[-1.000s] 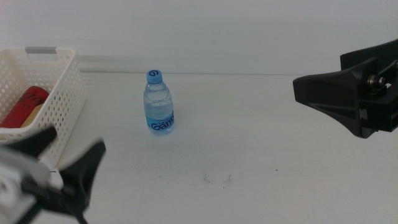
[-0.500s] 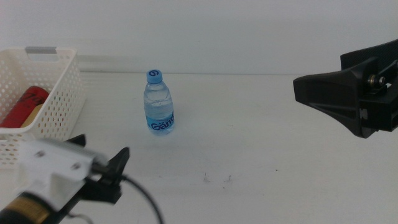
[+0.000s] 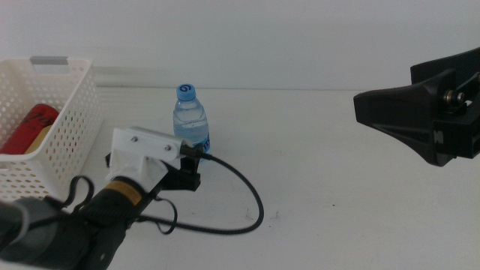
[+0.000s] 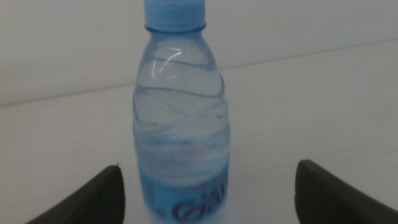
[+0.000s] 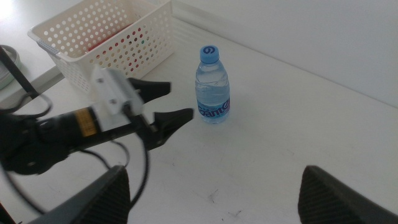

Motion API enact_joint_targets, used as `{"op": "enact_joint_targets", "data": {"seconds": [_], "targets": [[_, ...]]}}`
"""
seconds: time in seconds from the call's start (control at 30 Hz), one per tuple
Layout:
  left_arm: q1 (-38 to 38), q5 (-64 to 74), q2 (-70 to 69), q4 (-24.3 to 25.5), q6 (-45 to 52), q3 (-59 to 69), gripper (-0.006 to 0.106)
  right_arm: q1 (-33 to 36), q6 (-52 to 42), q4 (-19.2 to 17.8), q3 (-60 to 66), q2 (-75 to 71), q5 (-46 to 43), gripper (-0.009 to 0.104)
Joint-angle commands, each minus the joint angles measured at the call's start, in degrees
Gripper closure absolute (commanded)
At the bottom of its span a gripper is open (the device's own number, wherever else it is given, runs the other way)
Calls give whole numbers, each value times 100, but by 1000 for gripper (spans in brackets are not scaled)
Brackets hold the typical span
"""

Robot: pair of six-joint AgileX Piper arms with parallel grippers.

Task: Use arms to grab the bottles and put them into the dustbin to the left of the table.

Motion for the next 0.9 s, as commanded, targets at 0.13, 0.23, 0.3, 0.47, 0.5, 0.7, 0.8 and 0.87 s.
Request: {"op": "enact_joint_targets", "data": {"seconds": [0.13,0.23,0.3,0.47,0.5,0.7,0.8,0.87], "targets": [[320,-115,660,432,-145,-711,7,-1,-18,-41,1,-16,-36,5],[358,-35,934,406,-145,-1020,7,-1,-18,-41,1,-16,-36,5],[358,-36,1119,406,-145,-1231,7,-1,-18,-41,1,-16,-36,5],[358,1,1617,406,-145,-1773,7,-1,-18,-41,1,-16,-36,5],[358,17,1715,392,-145,-1870,7,-1,-18,-41,1,-16,-36,5],[358,117,2227,171,-145,-2312,7,-1,-18,-41,1,-16,-36,5],[358,117,2383,171,-145,-2443,7,-1,-18,-41,1,-16,-36,5],[358,106,2416,85,-75,-2509,7,-1,-18,-41,1,-16,-36,5]]}}
